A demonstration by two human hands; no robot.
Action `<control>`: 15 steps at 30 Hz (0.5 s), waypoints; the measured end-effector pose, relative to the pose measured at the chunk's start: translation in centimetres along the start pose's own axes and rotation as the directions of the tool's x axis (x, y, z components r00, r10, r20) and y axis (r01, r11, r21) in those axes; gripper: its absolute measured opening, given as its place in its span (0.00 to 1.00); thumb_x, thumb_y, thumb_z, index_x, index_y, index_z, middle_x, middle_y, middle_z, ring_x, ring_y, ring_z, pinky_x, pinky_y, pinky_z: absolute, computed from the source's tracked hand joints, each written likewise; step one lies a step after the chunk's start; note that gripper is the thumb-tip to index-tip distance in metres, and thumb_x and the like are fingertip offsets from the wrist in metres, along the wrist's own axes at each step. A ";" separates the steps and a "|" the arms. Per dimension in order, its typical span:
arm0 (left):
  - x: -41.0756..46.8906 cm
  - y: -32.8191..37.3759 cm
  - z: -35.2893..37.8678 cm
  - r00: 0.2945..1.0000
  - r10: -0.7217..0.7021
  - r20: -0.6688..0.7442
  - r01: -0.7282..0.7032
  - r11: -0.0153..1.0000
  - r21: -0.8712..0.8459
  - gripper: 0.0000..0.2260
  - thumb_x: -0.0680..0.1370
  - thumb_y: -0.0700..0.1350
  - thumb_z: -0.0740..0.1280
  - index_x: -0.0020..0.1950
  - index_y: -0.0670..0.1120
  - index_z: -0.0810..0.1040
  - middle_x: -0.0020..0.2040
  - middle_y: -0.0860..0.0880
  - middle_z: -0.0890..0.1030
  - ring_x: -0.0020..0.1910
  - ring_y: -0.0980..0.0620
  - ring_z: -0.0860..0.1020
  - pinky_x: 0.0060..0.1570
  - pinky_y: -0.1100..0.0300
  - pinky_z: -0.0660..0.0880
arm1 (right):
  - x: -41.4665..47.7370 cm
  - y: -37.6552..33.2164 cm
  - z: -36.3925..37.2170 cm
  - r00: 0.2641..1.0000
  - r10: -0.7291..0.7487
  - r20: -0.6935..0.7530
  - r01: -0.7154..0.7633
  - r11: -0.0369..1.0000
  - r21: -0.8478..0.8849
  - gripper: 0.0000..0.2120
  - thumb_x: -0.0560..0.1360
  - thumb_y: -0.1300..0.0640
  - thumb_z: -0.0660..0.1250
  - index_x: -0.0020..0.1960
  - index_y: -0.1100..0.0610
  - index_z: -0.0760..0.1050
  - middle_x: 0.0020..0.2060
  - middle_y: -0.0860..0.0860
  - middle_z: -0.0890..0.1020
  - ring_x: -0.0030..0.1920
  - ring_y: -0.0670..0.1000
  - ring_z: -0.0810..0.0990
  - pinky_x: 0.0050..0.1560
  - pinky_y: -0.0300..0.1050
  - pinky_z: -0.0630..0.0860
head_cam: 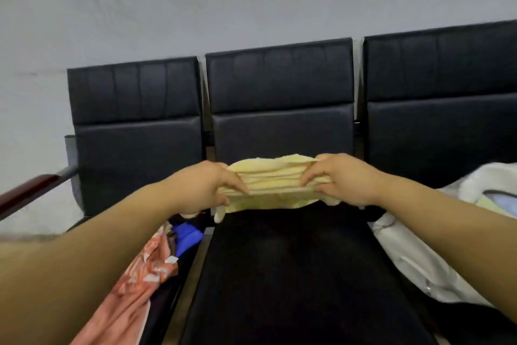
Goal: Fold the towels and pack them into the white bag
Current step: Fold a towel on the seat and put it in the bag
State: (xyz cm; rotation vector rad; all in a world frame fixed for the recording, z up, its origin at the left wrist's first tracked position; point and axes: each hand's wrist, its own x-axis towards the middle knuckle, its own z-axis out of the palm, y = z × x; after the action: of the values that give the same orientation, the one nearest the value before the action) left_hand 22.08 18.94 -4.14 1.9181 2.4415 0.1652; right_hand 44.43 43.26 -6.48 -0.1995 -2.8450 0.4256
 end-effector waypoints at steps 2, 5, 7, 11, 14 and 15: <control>-1.0 0.0 5.1 0.981 -0.026 0.193 0.062 0.981 -0.183 0.19 0.74 0.44 0.76 0.58 0.67 0.81 0.57 0.64 0.78 0.55 0.63 0.78 0.60 0.60 0.75 | -2.0 1.0 4.8 0.973 0.077 0.218 -0.105 0.987 0.120 0.15 0.77 0.55 0.72 0.52 0.33 0.80 0.50 0.33 0.76 0.46 0.35 0.79 0.53 0.38 0.77; -2.2 -0.2 11.8 0.920 0.029 0.391 0.142 0.905 -0.401 0.18 0.73 0.44 0.77 0.57 0.64 0.84 0.58 0.66 0.80 0.55 0.68 0.78 0.57 0.69 0.72 | -4.7 2.2 10.6 0.883 0.104 0.458 -0.221 0.953 0.209 0.13 0.75 0.52 0.74 0.53 0.33 0.82 0.53 0.26 0.77 0.56 0.29 0.74 0.60 0.31 0.67; -2.6 -0.5 15.2 0.885 0.066 0.461 0.182 0.862 -0.473 0.17 0.73 0.46 0.77 0.57 0.64 0.84 0.60 0.65 0.80 0.59 0.66 0.77 0.63 0.66 0.71 | -6.3 3.0 13.5 0.822 0.134 0.554 -0.342 0.894 0.291 0.14 0.74 0.52 0.75 0.54 0.35 0.83 0.55 0.28 0.78 0.57 0.28 0.73 0.60 0.29 0.66; -2.2 -1.3 19.4 0.871 0.082 0.484 0.231 0.801 -0.552 0.16 0.74 0.49 0.77 0.59 0.65 0.83 0.64 0.66 0.78 0.66 0.66 0.73 0.71 0.64 0.65 | -7.9 4.6 16.9 0.769 0.163 0.618 -0.489 0.774 0.404 0.15 0.75 0.57 0.75 0.54 0.38 0.84 0.60 0.32 0.78 0.59 0.29 0.74 0.62 0.26 0.67; -1.4 -1.8 21.2 0.899 -0.001 0.439 0.293 0.746 -0.598 0.13 0.76 0.49 0.75 0.58 0.64 0.83 0.64 0.65 0.78 0.66 0.65 0.73 0.72 0.61 0.67 | -7.2 5.5 17.9 0.790 0.221 0.573 -0.532 0.712 0.459 0.13 0.75 0.57 0.75 0.54 0.40 0.85 0.61 0.34 0.79 0.60 0.31 0.75 0.57 0.24 0.68; -1.2 -1.9 21.7 0.903 -0.033 0.429 0.313 0.735 -0.601 0.12 0.77 0.49 0.75 0.57 0.63 0.84 0.64 0.65 0.77 0.66 0.65 0.73 0.72 0.60 0.67 | -6.9 5.7 18.4 0.797 0.239 0.555 -0.537 0.700 0.471 0.13 0.75 0.56 0.75 0.54 0.40 0.85 0.60 0.34 0.79 0.59 0.31 0.75 0.56 0.23 0.68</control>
State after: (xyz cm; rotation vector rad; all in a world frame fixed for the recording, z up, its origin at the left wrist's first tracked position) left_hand 22.55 18.67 -25.98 1.2472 1.9068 0.5070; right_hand 46.62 42.49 -26.85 -0.6781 -2.8701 1.6670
